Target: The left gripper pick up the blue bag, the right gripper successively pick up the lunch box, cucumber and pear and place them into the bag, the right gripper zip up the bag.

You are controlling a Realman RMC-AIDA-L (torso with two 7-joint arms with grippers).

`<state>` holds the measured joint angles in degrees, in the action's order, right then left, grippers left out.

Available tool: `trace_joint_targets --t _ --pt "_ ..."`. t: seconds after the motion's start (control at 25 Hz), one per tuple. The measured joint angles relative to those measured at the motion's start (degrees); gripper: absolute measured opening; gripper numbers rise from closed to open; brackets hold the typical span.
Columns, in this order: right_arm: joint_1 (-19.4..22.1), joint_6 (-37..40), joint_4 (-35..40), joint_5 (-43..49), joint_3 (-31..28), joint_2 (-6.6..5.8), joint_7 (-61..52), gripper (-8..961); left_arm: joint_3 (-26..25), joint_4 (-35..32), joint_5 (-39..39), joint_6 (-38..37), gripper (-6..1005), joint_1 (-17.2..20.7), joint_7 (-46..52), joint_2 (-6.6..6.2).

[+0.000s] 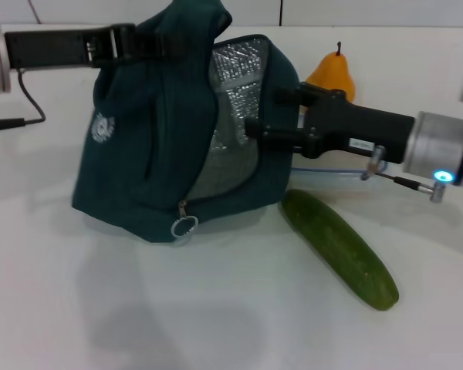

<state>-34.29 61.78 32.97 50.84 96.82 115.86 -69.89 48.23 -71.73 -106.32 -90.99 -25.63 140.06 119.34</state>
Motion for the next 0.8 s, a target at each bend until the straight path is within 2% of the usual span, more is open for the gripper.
trace_joint_targets --t 0.04,0.2,0.4,0.6,0.8 --pt "0.00 0.00 0.00 0.00 0.00 0.00 0.00 848 0.00 0.00 -0.23 0.01 44 0.14 0.00 0.02" --pt "5.08 5.02 0.58 -0.25 -5.07 -0.47 -0.19 848 0.01 0.01 -0.40 0.03 44 0.63 0.03 0.02" --pt "10.45 9.39 -1.14 -0.07 -13.88 -1.15 -0.01 847 0.02 0.01 -0.39 0.03 44 0.76 0.12 0.02" --pt "11.02 11.33 -7.29 -0.08 -19.92 -2.35 -2.96 847 0.02 0.01 -0.39 0.03 44 0.72 0.23 0.02" --pt "9.18 10.07 -14.59 -0.17 -20.64 -2.91 -9.19 846 0.02 0.01 -0.39 0.02 44 0.25 0.31 0.02"
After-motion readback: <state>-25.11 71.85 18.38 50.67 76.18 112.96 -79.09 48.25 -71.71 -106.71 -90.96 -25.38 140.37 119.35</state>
